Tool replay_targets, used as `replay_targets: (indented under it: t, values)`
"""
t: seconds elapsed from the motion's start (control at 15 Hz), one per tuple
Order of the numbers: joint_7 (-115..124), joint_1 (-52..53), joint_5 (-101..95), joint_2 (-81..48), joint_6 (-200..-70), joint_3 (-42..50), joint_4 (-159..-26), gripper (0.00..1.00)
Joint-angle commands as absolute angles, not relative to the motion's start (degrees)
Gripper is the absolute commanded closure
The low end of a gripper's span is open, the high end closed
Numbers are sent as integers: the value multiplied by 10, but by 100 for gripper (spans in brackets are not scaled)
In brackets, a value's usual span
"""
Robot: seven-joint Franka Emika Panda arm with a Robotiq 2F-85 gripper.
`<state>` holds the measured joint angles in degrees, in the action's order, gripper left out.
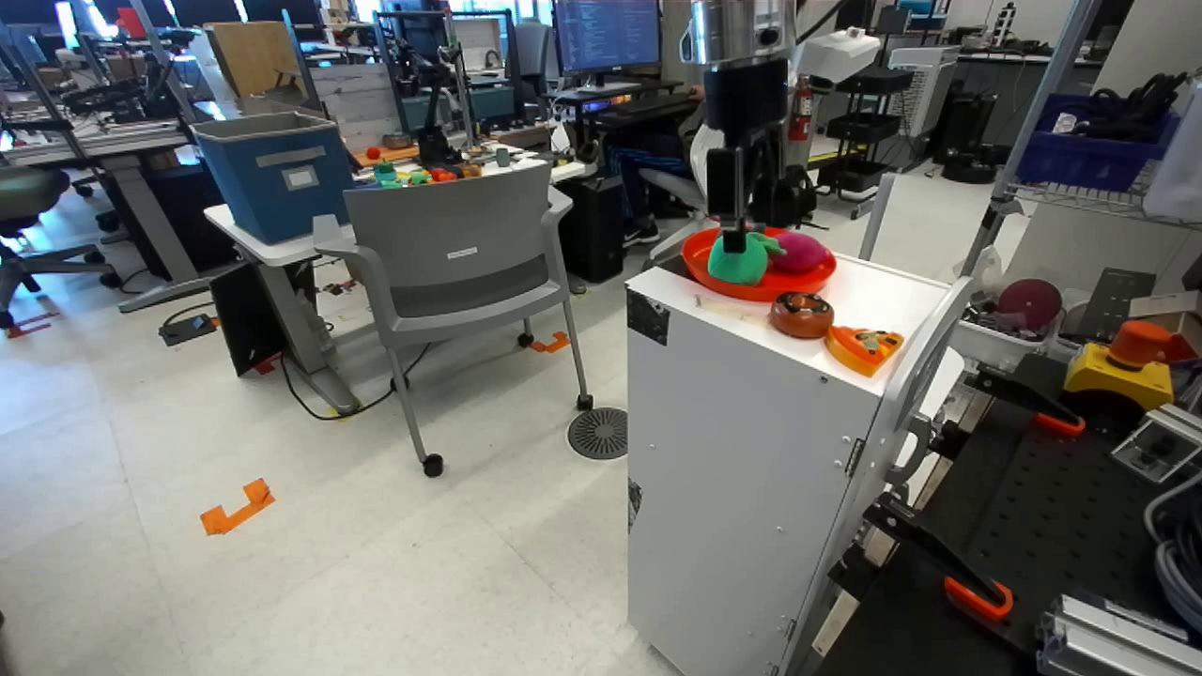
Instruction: Place the green plush toy inside the sink
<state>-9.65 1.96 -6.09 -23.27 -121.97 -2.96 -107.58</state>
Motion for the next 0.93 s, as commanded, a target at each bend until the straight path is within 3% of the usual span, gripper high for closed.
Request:
replay_targets:
  t: [0.0,0.87]
  values:
    - [-96,22,-58,-253,-1178,-30,-1038,0]
    - [-82,30,-70,-277,-1164,-28,-1007,0]
